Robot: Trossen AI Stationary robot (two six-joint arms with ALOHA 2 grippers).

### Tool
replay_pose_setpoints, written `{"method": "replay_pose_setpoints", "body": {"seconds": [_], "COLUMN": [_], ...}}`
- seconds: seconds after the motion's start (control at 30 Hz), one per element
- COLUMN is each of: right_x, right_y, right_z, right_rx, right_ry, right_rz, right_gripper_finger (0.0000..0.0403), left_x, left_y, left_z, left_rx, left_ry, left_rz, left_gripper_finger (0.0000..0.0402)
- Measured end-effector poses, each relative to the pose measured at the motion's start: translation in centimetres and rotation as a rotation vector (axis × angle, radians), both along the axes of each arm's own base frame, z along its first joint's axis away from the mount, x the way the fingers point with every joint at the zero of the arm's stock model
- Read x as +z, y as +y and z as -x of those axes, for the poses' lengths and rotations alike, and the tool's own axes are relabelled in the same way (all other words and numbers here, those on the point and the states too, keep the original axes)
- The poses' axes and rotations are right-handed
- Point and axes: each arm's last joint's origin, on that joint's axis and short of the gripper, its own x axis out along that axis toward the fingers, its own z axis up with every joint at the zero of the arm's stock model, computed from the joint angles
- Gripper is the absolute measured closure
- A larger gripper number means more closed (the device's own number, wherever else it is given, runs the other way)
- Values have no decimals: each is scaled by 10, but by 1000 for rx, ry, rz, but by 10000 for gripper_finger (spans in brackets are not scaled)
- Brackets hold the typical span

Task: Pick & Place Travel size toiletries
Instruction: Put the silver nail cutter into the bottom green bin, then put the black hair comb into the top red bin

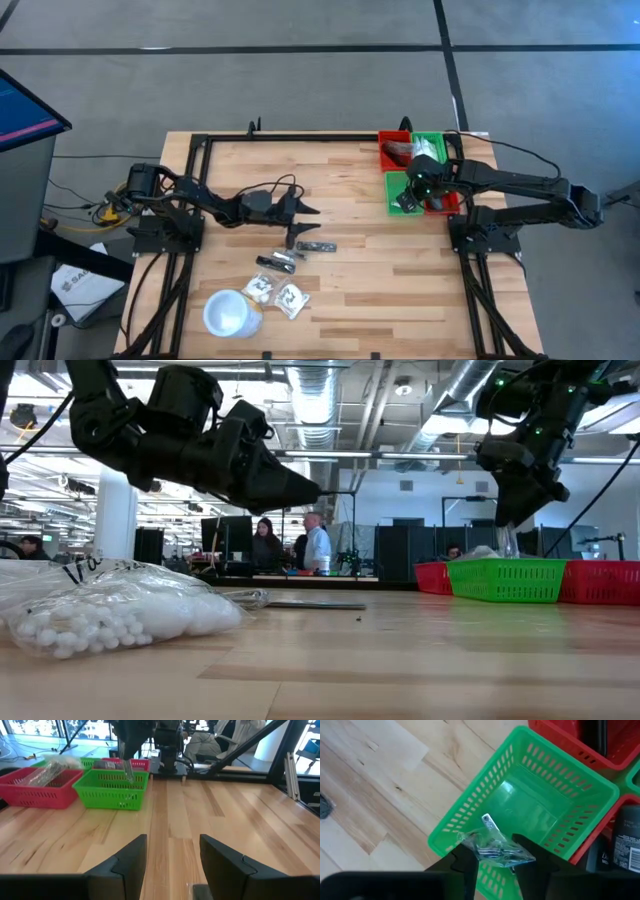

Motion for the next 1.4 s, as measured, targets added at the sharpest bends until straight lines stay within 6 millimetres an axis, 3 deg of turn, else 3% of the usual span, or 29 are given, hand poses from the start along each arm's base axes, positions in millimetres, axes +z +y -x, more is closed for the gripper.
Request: {"method": "replay_pose_setpoints", "body": {"seconds": [0.7,1.0,1.23,1.4], "right_x": [1,7,9,11], "right_y": [-1,1,8,14], "right_z": [-1,-12,-18,-22], "right_rx": [43,115,164,198], "right_ry": [4,-92,-134,-162], "right_rz": [36,101,114,121], "right_gripper_finger": [265,253,258,265], "left_x": [-5,-6,-26,-30], "left_y": [-1,-12,-25,-35], "left_z": [4,5,13,15], "left_rx": [0,-143,-224,-264], "left_ry": [18,28,249,292], "left_rz": [13,57,76,81], "left_gripper_finger": [230,230,230,230]}}
